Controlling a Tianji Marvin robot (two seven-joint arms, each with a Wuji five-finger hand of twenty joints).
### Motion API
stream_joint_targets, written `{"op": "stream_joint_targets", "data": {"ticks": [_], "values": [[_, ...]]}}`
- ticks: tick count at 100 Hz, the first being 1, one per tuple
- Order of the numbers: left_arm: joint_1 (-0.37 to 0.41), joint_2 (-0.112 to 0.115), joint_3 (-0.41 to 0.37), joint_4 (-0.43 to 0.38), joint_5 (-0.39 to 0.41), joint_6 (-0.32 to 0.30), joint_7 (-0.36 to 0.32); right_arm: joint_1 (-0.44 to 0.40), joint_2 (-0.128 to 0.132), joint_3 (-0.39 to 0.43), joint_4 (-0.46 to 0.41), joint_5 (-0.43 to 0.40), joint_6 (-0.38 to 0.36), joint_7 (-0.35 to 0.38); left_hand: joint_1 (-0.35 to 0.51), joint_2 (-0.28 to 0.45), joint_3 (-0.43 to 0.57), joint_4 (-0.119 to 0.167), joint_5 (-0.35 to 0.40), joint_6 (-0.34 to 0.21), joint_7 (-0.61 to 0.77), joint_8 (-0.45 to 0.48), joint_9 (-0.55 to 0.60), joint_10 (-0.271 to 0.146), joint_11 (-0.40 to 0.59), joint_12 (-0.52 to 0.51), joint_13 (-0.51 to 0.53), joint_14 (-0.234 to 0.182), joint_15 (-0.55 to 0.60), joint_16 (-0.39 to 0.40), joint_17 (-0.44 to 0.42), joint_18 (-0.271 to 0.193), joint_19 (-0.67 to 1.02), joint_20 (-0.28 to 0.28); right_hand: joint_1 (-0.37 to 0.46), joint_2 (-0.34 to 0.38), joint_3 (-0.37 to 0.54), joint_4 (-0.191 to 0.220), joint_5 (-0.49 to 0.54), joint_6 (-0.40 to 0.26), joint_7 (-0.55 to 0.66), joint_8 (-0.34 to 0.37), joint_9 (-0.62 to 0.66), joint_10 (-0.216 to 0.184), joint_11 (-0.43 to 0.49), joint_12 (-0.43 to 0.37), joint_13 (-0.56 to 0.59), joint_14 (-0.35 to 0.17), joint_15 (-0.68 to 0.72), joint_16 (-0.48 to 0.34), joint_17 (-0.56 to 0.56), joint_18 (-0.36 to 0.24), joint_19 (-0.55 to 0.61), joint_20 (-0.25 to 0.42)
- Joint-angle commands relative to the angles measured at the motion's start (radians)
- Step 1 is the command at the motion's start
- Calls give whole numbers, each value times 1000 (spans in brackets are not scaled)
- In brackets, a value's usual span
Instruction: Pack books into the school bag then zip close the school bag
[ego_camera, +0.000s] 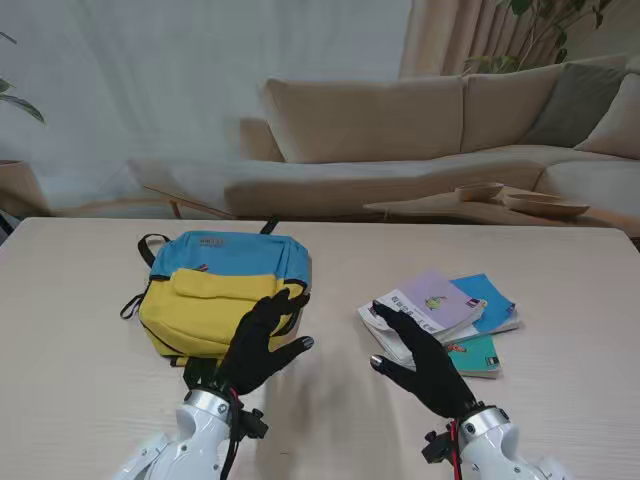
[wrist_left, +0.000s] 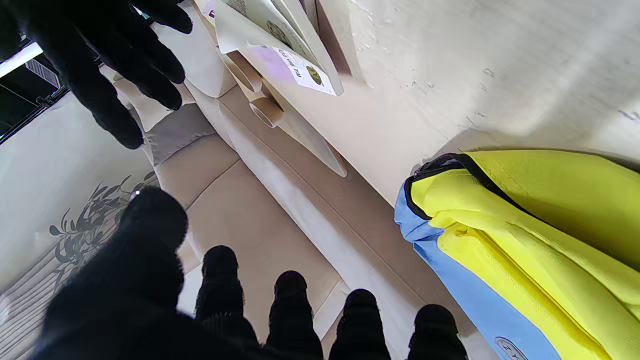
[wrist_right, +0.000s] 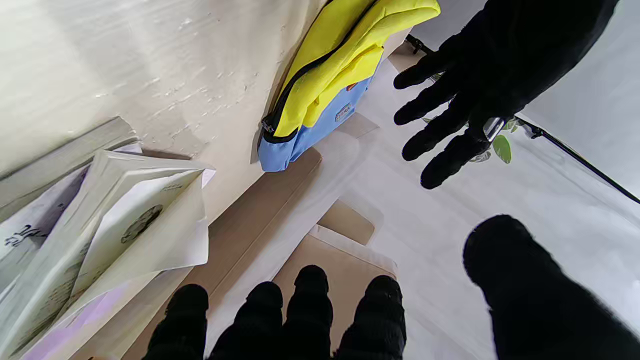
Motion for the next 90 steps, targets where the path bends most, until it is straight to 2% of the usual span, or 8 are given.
{"op": "stream_joint_targets", "data": {"ticks": [1,46,48,50,59,69,82,90], "values": [[7,-3,1,-13,-1,7,-21,-6,-6,-4,0,-5,-2,11,1,0,-11,33,-33,-30,5,12,-17,-12,8,8,-24,-24,-6,16,-9,-24,-20,-19,3,4,-19,30,16,-29,-8,0,-19,-52,-9,-1,-50,-42,-12,-8,2,-38,-44,21],[14,0,-13,-22,4,-2,-28,10,-6,-15,6,3,9,13,13,-7,7,32,-31,-20,61,42,-6,-2,36,24,-24,-20,0,27,-10,-22,-8,-5,16,-3,-7,28,14,-21,4,39,-13,-46,10,8,-45,-40,-6,-4,7,-39,-46,35],[15,0,-14,-24,3,-2,-30,10,-6,-15,6,4,10,12,12,-6,8,32,-33,-21,63,43,-7,-3,36,24,-24,-22,0,28,-10,-23,-8,-5,16,-4,-2,24,7,-21,2,110,-16,-45,17,10,-44,-39,-7,-2,7,-39,-48,48],[17,1,-14,-26,2,-1,-32,10,-7,-15,5,5,11,11,12,-5,9,32,-34,-21,64,43,-8,-3,36,24,-25,-22,0,28,-11,-24,-7,-4,19,-6,1,23,6,-20,1,128,-15,-44,20,12,-43,-39,-6,-1,9,-40,-48,52],[18,-2,-10,-22,9,-3,-18,4,-7,-7,7,1,0,7,17,-12,14,32,-32,-17,74,48,-3,4,44,28,-24,-17,3,33,-11,-20,-5,0,24,-10,9,25,12,-16,9,144,-13,-43,28,16,-40,-36,-1,1,12,-39,-47,54],[24,-2,-7,-28,12,4,-14,-4,-7,4,6,-1,-14,5,16,-12,18,32,-34,-19,79,51,-3,3,46,28,-25,-17,2,36,-12,-22,-4,3,27,-18,23,25,17,-12,33,172,-8,-37,92,48,-34,-33,7,3,16,-34,-42,57],[34,-1,-12,-39,27,4,-10,-8,-9,16,-2,-6,-25,-3,16,-12,23,31,-33,-16,88,55,0,5,53,31,-24,-15,5,41,-12,-20,-3,7,42,-34,59,25,-4,-5,148,200,-7,-29,145,67,-26,-31,41,4,16,-31,1,58],[40,0,-17,-48,33,3,-7,-10,-9,26,-15,-10,-22,-4,17,-14,28,30,-34,-15,103,63,1,8,61,34,-25,-13,8,49,-13,-20,-1,10,83,-51,114,55,-22,-8,300,107,-8,-24,198,86,-20,-29,69,-1,-1,-29,95,5]]}}
